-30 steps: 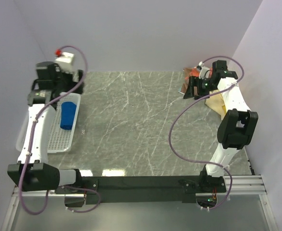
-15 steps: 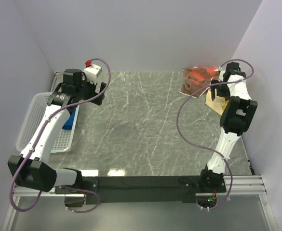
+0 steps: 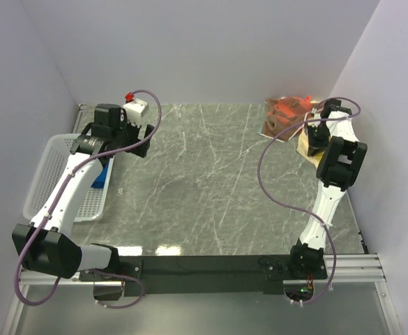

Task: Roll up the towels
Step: Move the towel to the center of the board, then flatten the towel

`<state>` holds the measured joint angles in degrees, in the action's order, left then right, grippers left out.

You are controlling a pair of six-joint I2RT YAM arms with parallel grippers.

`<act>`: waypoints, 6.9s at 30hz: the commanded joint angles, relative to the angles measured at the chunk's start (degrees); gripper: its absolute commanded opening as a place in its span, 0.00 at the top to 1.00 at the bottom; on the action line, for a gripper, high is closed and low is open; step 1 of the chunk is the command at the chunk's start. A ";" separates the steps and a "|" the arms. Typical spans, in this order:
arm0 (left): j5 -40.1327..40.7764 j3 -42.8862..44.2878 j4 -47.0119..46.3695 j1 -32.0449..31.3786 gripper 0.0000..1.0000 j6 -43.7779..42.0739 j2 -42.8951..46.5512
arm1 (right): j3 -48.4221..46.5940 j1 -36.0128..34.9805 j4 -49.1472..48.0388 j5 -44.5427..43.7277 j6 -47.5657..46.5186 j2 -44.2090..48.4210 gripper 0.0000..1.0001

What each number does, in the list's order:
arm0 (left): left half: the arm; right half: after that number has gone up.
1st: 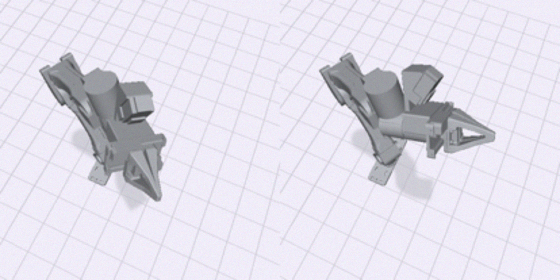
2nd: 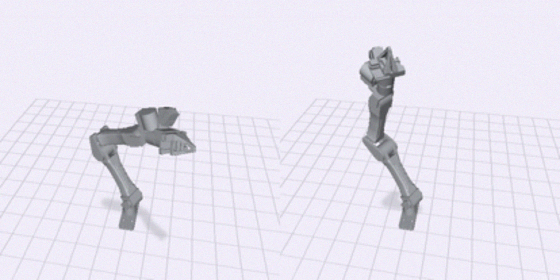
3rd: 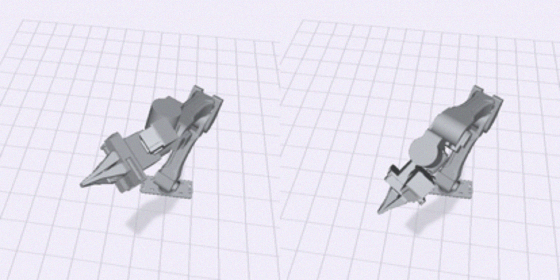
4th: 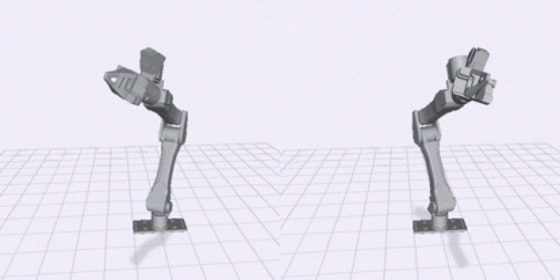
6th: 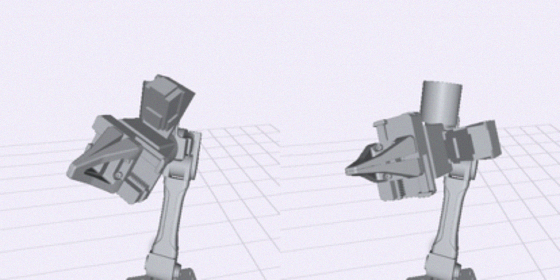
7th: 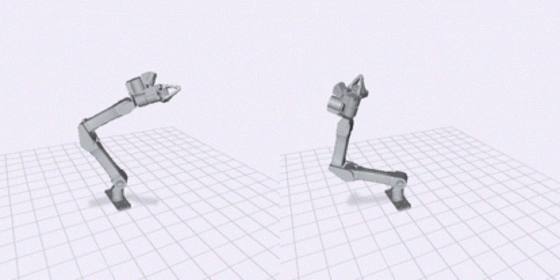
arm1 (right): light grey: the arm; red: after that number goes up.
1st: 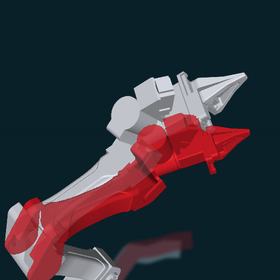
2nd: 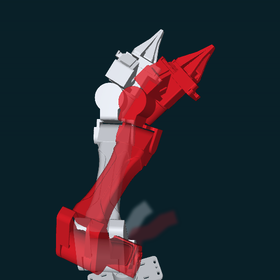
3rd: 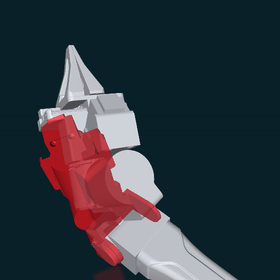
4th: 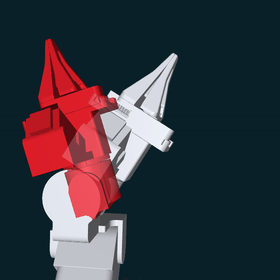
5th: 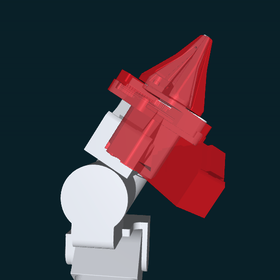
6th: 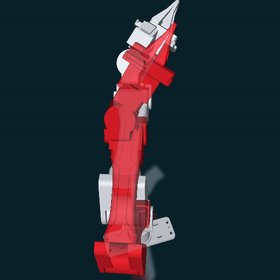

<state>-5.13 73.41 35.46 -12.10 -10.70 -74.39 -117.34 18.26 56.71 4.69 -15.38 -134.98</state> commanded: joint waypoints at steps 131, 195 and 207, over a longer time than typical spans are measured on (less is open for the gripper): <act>-11.49 4.73 -4.70 -3.02 1.00 1.47 -34.60 | 33.41 -15.27 -5.20 14.38 -5.19 19.58 1.00; -7.97 -39.12 0.04 -26.84 0.83 -30.61 -4.63 | 61.70 -16.15 -2.92 0.15 -7.82 29.07 0.89; -8.67 -37.73 7.77 -18.94 0.89 -36.14 -4.01 | 59.60 -23.87 -1.42 3.31 -6.95 28.63 0.84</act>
<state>-18.22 36.64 34.26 -33.80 -43.68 -75.66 -57.65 -3.11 60.97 9.21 -21.93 -104.22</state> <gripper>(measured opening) 0.114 0.155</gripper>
